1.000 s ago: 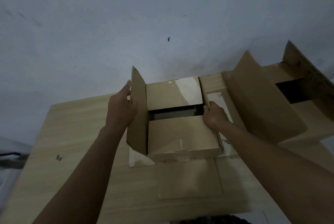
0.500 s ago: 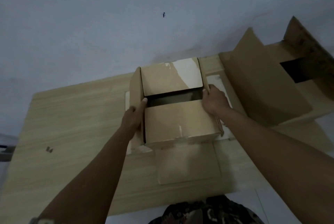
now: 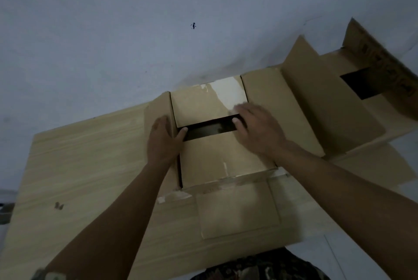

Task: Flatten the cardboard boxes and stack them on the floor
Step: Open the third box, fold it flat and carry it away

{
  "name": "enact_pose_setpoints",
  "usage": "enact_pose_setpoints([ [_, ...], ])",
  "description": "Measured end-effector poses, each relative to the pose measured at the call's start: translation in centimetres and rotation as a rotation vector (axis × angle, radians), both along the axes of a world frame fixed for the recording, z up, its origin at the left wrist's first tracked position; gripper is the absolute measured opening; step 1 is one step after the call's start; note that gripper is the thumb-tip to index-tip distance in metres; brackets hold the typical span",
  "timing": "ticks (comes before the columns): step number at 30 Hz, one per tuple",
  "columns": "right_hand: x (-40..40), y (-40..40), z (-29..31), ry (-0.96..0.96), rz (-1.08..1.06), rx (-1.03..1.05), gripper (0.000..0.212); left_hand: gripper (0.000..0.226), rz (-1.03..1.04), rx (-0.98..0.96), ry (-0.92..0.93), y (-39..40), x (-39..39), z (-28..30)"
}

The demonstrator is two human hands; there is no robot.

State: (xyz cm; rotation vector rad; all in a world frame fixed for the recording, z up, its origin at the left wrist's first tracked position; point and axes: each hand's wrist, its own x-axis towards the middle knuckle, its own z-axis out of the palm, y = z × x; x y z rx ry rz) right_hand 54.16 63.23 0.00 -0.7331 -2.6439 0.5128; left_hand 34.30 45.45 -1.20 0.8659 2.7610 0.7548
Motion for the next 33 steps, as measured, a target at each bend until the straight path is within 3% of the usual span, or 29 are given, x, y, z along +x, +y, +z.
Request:
enact_pose_setpoints([
  [4,-1.2,-0.7,2.0,-0.334,0.124,-0.016,0.047,0.085,-0.276,-0.149,0.207,2.2,-2.1,-0.5],
  [6,-1.5,-0.8,2.7,-0.411,0.115,-0.138,0.053,0.095,-0.380,-0.255,0.259,3.5,-3.2,-0.4],
  [12,-0.9,-1.7,5.7,-0.378,-0.004,-0.210,0.057,0.118,-0.612,-0.506,0.346,6.4,-5.9,0.4],
  [15,-0.6,-2.4,8.0,-0.393,-0.060,-0.244,0.058,0.109,-0.720,-0.507,0.369,6.7,-6.8,0.8],
  [18,-0.1,-3.1,10.5,-0.560,-0.091,-0.417,0.051,0.082,-0.840,-0.331,0.309,6.3,-7.4,2.3],
  [21,0.3,-4.4,11.6,-0.766,-0.078,-0.561,0.050,0.060,-0.772,-0.025,0.349,6.5,-7.9,4.1],
  [24,0.5,-6.6,11.1,-0.910,-0.042,-0.642,0.058,0.044,-0.656,0.122,0.497,7.8,-8.2,5.5],
  [27,0.9,-8.9,9.6,-0.956,0.026,-0.648,0.068,0.044,-0.535,0.153,0.527,9.2,-8.6,6.3],
  [30,1.4,-10.5,7.2,-0.904,0.017,-0.688,0.073,0.047,-0.452,0.165,0.511,10.3,-9.0,6.4],
  [33,1.6,-11.8,4.8,-0.820,-0.006,-0.596,0.079,0.057,-0.423,0.109,0.616,11.0,-8.9,5.4],
])
